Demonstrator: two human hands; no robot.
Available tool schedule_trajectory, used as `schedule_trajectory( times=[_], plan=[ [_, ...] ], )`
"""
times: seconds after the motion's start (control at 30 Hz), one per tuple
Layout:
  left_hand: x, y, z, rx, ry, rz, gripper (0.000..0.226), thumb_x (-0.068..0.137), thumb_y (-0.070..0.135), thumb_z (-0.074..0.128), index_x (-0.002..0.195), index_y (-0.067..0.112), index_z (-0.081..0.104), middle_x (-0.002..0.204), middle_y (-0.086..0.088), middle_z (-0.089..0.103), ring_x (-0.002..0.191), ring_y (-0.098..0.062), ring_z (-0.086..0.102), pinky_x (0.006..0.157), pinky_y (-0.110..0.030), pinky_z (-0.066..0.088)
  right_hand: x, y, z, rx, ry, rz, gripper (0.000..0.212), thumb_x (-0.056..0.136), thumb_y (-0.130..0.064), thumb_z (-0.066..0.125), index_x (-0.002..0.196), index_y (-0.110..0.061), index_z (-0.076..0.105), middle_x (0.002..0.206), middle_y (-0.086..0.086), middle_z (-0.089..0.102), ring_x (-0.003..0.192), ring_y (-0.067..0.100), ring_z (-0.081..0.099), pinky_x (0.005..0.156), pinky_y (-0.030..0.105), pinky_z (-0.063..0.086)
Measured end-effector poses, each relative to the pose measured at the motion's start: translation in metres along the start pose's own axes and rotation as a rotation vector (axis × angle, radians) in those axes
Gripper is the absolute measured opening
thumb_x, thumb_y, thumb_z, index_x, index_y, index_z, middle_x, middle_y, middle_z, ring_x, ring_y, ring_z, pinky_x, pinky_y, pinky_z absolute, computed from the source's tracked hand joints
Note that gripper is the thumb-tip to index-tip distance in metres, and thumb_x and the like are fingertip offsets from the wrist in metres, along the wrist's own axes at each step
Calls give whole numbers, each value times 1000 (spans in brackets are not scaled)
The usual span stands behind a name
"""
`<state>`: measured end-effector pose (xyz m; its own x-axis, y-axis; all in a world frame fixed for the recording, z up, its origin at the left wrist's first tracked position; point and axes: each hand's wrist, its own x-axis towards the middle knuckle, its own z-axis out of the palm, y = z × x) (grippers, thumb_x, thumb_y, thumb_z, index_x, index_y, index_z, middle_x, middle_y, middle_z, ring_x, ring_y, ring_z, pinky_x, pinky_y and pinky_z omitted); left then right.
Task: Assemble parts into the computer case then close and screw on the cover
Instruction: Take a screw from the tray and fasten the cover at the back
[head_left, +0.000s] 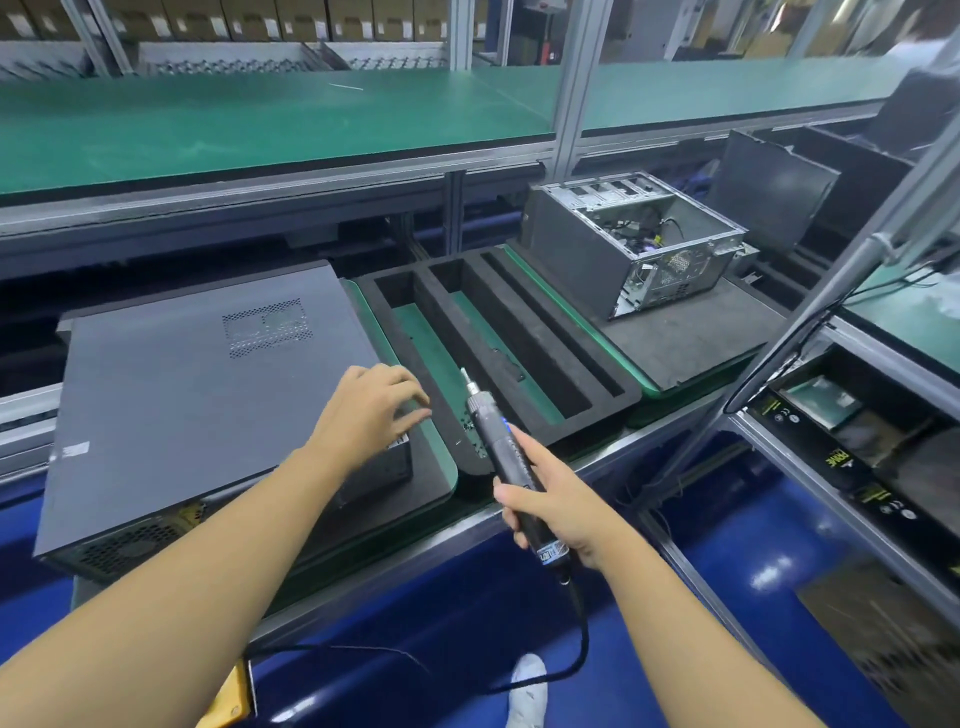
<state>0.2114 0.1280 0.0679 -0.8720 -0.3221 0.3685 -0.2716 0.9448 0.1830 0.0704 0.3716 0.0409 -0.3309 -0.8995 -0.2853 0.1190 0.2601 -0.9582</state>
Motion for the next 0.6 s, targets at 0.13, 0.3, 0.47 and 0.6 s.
schedule_trajectory(
  times=[0.13, 0.3, 0.47, 0.6],
  plan=[
    [52, 25, 18, -101, -199, -42, 20, 98, 22, 54, 110, 22, 71, 107, 4, 69, 96, -19, 65, 82, -39, 54, 29, -6, -39, 74, 42, -4, 78, 85, -23, 80, 144, -57, 41, 91, 9, 66, 74, 25, 59, 62, 38, 53],
    [110, 27, 75, -144, -532, -316, 34, 96, 10, 45, 113, 25, 70, 118, 2, 69, 105, -21, 65, 92, -40, 54, 69, -6, -93, 62, 16, 37, 76, 87, -26, 79, 142, -62, 41, 93, 13, 66, 75, 29, 58, 64, 40, 54],
    [152, 16, 139, -101, -682, -480, 33, 89, -2, 53, 104, 20, 74, 103, -4, 71, 94, -27, 67, 90, -34, 54, 107, -2, -137, 60, -15, 84, 77, 86, -29, 78, 143, -63, 39, 89, 10, 67, 71, 25, 59, 64, 39, 54],
    [166, 10, 192, -39, -829, -552, 28, 88, -3, 55, 89, 24, 63, 85, -6, 58, 77, -26, 50, 75, -28, 48, 130, 11, -162, 86, -61, 118, 80, 88, -27, 76, 147, -60, 35, 89, 0, 69, 71, 21, 58, 64, 36, 55]
  ],
)
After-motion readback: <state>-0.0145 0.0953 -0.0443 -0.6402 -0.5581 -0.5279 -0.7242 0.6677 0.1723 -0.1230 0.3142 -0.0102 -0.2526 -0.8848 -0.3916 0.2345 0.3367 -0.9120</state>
